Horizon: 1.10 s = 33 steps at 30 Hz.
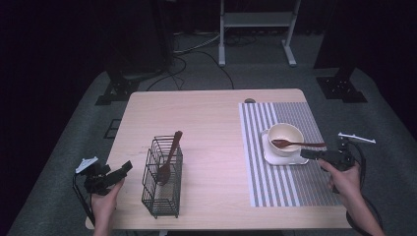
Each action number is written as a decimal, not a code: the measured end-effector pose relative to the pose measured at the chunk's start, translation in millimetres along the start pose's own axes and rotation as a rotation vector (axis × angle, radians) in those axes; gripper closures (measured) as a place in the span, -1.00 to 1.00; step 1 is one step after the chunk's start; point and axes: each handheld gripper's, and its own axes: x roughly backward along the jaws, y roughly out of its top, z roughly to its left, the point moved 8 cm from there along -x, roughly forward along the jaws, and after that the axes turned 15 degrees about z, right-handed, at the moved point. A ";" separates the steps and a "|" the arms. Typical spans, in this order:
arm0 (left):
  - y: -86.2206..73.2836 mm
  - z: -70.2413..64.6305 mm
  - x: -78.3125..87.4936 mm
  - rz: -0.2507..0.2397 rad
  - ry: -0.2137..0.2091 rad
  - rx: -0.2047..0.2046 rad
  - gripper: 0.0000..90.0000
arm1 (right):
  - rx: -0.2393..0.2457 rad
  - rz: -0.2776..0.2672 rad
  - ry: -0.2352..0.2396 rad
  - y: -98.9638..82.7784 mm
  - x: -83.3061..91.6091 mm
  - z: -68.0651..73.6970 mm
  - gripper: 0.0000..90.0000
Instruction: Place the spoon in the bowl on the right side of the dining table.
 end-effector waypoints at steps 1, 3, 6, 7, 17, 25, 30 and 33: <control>0.1 -0.1 0.0 -0.001 0.000 0.000 -0.96 | 0.003 0.001 0.001 -0.6 -0.9 0.3 0.58; 0.1 -0.2 0.0 -0.001 0.000 -0.001 -0.96 | 0.006 0.006 0.001 -2.0 -2.6 1.0 0.58; -0.1 -0.2 -0.1 0.001 0.000 -0.001 -0.96 | 0.010 0.011 0.002 -3.5 -5.3 1.8 0.58; -0.1 -0.3 -0.1 0.000 0.000 -0.001 -0.96 | 0.011 0.016 0.001 -4.2 -6.5 2.5 0.58; -0.1 -0.1 0.2 0.001 0.001 -0.001 -0.96 | 0.050 0.034 -0.001 -9.2 -13.3 12.3 0.56; 0.1 0.1 0.1 -0.001 0.000 0.000 -0.96 | 0.072 0.059 0.001 -15.2 -22.2 18.2 0.54; 0.2 0.6 0.5 -0.001 0.002 -0.002 -0.96 | 0.078 0.070 0.005 -18.1 -26.7 20.9 0.53; 0.2 0.5 0.5 -0.001 0.002 -0.002 -0.96 | 0.086 0.074 0.007 -19.8 -28.6 22.8 0.52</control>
